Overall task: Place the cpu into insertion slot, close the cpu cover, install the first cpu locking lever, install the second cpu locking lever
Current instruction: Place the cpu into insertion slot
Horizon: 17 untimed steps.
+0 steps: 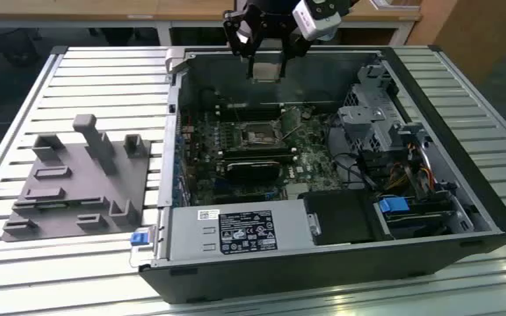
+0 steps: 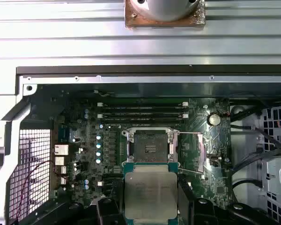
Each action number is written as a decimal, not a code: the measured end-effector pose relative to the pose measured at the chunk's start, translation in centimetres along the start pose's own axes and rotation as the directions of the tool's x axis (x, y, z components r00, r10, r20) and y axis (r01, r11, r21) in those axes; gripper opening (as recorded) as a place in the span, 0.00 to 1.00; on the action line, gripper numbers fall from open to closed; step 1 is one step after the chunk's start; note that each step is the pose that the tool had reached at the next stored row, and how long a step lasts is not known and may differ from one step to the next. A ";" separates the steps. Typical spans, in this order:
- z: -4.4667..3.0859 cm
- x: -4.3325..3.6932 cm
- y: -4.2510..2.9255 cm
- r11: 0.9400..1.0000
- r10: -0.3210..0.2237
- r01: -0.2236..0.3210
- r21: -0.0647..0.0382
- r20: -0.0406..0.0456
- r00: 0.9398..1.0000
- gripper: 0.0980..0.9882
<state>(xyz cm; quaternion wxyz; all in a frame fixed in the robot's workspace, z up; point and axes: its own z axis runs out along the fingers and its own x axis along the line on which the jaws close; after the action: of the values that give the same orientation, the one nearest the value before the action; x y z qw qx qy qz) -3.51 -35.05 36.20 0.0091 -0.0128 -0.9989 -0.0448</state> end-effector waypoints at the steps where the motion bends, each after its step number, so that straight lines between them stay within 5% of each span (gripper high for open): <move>1: 0.00 0.00 0.00 1.000 0.000 0.000 0.000 0.000 1.000 0.50; 5: 0.01 -0.01 0.00 1.000 0.010 -0.010 0.000 0.001 1.000 0.50; 9: 0.03 0.00 0.00 0.997 0.077 -0.077 -0.002 0.007 0.997 0.50; 17: 0.10 0.00 -0.01 0.978 0.208 -0.208 -0.006 0.018 0.978 0.50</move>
<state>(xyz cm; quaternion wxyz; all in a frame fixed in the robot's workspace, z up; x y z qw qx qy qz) -3.51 -35.05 36.10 0.0044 -0.1174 -0.9920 -0.0455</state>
